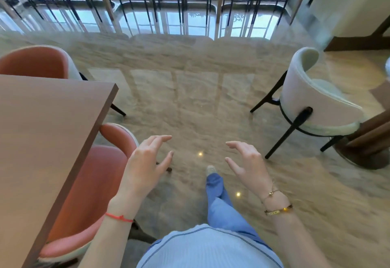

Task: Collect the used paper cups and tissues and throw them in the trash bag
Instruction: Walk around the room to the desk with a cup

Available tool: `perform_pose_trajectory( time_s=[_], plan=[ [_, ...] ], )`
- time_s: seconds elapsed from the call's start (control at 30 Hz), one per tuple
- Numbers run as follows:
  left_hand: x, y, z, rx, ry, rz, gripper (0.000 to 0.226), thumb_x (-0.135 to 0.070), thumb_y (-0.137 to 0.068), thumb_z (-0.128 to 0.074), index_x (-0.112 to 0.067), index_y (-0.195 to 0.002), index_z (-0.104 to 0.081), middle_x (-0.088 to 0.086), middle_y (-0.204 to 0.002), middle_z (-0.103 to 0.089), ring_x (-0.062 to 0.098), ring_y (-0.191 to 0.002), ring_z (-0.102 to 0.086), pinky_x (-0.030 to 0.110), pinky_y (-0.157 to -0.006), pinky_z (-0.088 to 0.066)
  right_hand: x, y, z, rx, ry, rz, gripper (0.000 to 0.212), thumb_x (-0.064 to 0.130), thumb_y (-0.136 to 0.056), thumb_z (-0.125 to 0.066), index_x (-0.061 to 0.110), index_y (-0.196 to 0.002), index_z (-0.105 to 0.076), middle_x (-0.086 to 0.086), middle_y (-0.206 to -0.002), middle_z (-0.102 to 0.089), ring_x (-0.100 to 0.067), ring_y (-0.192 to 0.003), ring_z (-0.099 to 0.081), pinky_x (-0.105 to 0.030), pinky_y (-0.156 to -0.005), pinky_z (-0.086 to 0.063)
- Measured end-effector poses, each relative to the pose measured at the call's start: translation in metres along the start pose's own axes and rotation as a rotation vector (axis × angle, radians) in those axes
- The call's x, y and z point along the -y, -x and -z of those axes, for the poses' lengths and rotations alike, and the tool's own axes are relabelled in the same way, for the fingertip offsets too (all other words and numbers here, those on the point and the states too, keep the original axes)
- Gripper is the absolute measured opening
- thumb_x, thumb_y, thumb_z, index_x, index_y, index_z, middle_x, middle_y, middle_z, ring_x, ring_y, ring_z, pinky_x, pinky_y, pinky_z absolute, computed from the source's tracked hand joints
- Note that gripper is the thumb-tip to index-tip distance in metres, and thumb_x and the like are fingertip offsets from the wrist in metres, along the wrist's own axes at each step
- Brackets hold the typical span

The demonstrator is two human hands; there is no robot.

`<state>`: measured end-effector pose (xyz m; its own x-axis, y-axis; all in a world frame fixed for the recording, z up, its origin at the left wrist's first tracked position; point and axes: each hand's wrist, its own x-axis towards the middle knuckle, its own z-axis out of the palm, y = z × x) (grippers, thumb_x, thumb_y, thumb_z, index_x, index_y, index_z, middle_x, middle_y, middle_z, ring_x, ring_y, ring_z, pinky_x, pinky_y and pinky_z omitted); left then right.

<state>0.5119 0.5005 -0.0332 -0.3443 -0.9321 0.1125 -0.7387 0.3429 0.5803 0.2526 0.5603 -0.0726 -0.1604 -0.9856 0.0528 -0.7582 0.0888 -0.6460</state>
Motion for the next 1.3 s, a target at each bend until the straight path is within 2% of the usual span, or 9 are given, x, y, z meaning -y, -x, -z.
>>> perform_pose_trajectory(
  time_s=[0.27, 0.43, 0.67, 0.77, 0.97, 1.1, 1.3],
  plan=[
    [0.010, -0.171, -0.019, -0.072, 0.006, 0.069, 0.038, -0.024, -0.088, -0.066, -0.017, -0.125, -0.060, -0.004, -0.120, -0.062, 0.013, -0.111, -0.059, 0.039, -0.094, -0.051, -0.032, -0.197, 0.020, 0.063, 0.016, 0.090, 0.036, 0.013, -0.080, -0.070, 0.012, -0.116, -0.062, -0.002, -0.111, -0.065, -0.018, -0.106, -0.056, -0.019, -0.096, -0.036],
    [0.013, -0.269, -0.020, -0.166, 0.016, 0.139, 0.035, -0.022, -0.087, -0.067, -0.017, -0.121, -0.062, -0.005, -0.116, -0.063, 0.015, -0.108, -0.060, 0.039, -0.093, -0.050, -0.034, -0.320, 0.033, 0.108, 0.029, 0.192, 0.037, 0.017, -0.082, -0.069, 0.015, -0.117, -0.060, 0.000, -0.112, -0.064, -0.016, -0.106, -0.055, -0.026, -0.097, -0.042],
    [0.040, -0.361, -0.017, -0.226, 0.009, 0.255, 0.035, -0.024, -0.088, -0.066, -0.019, -0.122, -0.061, -0.008, -0.118, -0.062, 0.011, -0.110, -0.058, 0.031, -0.095, -0.047, -0.031, -0.450, 0.021, 0.197, 0.027, 0.266, 0.036, 0.018, -0.083, -0.069, 0.017, -0.118, -0.060, 0.004, -0.113, -0.063, -0.014, -0.108, -0.054, -0.020, -0.096, -0.039],
    [0.059, -0.400, -0.015, -0.235, 0.001, 0.280, 0.035, -0.025, -0.088, -0.065, -0.020, -0.122, -0.061, -0.008, -0.118, -0.062, 0.010, -0.109, -0.058, 0.030, -0.094, -0.047, -0.032, -0.499, 0.007, 0.228, 0.030, 0.283, 0.036, 0.019, -0.083, -0.068, 0.017, -0.117, -0.060, 0.005, -0.112, -0.063, -0.013, -0.108, -0.054, -0.016, -0.095, -0.037],
    [0.109, -0.495, -0.003, -0.241, 0.001, 0.306, 0.034, -0.024, -0.089, -0.065, -0.019, -0.122, -0.061, -0.008, -0.117, -0.063, 0.011, -0.110, -0.058, 0.030, -0.096, -0.046, -0.025, -0.606, -0.024, 0.239, 0.030, 0.278, 0.035, 0.019, -0.082, -0.069, 0.018, -0.116, -0.060, 0.005, -0.109, -0.063, -0.013, -0.105, -0.055, -0.018, -0.093, -0.038],
    [0.149, -0.566, 0.023, -0.270, 0.002, 0.332, 0.034, -0.022, -0.088, -0.065, -0.019, -0.122, -0.062, -0.009, -0.117, -0.063, 0.009, -0.109, -0.058, 0.025, -0.094, -0.044, 0.003, -0.691, -0.047, 0.268, 0.031, 0.298, 0.036, 0.020, -0.083, -0.068, 0.018, -0.118, -0.059, 0.006, -0.112, -0.062, -0.012, -0.109, -0.053, -0.016, -0.095, -0.036],
    [0.209, -0.662, 0.065, -0.288, -0.004, 0.357, 0.035, -0.022, -0.089, -0.065, -0.018, -0.123, -0.061, -0.008, -0.118, -0.062, 0.010, -0.112, -0.057, 0.032, -0.098, -0.046, 0.050, -0.816, -0.083, 0.293, 0.054, 0.358, 0.036, 0.021, -0.085, -0.066, 0.019, -0.120, -0.058, 0.007, -0.115, -0.061, -0.010, -0.112, -0.051, -0.012, -0.096, -0.031]
  ],
)
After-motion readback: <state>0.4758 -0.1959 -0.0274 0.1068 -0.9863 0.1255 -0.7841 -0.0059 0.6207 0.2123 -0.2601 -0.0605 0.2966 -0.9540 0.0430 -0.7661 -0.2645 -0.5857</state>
